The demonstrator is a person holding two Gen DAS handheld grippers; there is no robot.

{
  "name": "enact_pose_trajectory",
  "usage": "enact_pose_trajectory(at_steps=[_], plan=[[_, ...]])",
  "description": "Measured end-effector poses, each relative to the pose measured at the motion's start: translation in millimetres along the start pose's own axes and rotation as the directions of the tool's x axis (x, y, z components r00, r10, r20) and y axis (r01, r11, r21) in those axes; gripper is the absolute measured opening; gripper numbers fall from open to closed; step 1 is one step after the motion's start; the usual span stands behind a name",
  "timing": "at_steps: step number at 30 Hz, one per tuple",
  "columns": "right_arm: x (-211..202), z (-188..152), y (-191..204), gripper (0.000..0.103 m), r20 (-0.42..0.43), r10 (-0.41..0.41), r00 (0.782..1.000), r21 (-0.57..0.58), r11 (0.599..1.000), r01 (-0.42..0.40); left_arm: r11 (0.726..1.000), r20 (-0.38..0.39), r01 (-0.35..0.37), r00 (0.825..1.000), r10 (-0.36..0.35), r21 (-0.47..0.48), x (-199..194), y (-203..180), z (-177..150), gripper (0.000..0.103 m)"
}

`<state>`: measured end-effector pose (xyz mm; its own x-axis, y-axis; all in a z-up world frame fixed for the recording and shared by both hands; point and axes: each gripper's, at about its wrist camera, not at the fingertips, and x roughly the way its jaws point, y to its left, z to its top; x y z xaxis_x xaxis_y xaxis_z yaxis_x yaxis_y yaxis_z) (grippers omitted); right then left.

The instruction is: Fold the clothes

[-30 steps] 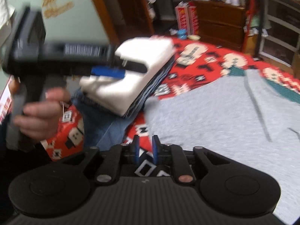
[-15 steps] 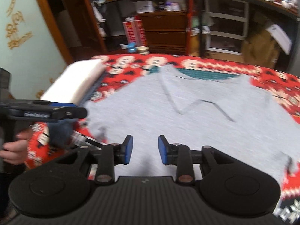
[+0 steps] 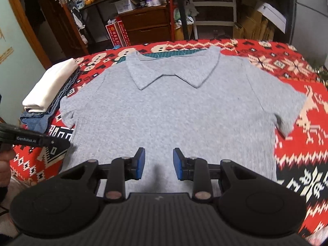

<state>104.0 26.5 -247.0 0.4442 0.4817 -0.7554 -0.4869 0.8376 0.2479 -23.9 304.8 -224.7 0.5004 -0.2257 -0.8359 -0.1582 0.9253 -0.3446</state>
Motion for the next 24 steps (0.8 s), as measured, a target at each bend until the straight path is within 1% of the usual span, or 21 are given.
enact_pose_trajectory(at_steps=[3, 5, 9, 10, 15, 17, 19, 24], plan=[[2, -5, -6, 0.033, -0.001, 0.016, 1.000, 0.028, 0.999, -0.016, 0.999, -0.027, 0.020, 0.999, -0.021, -0.028, 0, 0, -9, 0.005], [5, -7, -7, 0.033, -0.003, 0.026, 1.000, 0.038, 0.999, -0.026, 1.000, -0.044, 0.010, 0.999, -0.011, -0.019, 1, -3, -14, 0.005], [6, -11, -9, 0.033, -0.001, 0.044, 0.999, 0.053, 0.998, -0.044, 0.998, -0.065, -0.057, 0.996, 0.058, 0.024, 3, -9, -22, 0.004], [4, -12, -10, 0.033, 0.002, 0.048, 0.999, 0.056, 0.997, -0.048, 0.998, -0.073, -0.058, 0.996, 0.059, 0.017, 2, -8, -23, 0.004], [-2, -17, -14, 0.034, 0.016, 0.065, 0.998, 0.072, 0.995, -0.066, 0.998, -0.088, -0.044, 0.995, 0.040, -0.039, -9, -2, -30, 0.004], [-3, -19, -14, 0.034, 0.016, 0.066, 0.998, 0.077, 0.995, -0.067, 0.998, -0.086, 0.000, 0.996, -0.005, -0.061, -13, -2, -33, 0.004], [-2, -21, -15, 0.034, 0.011, 0.069, 0.998, 0.083, 0.994, -0.070, 0.998, -0.086, 0.022, 0.996, -0.027, -0.065, -14, -5, -35, 0.004], [-6, -24, -16, 0.035, 0.018, 0.070, 0.997, 0.078, 0.994, -0.071, 1.000, -0.123, -0.009, 0.992, 0.006, -0.027, -7, -12, -41, 0.004]])
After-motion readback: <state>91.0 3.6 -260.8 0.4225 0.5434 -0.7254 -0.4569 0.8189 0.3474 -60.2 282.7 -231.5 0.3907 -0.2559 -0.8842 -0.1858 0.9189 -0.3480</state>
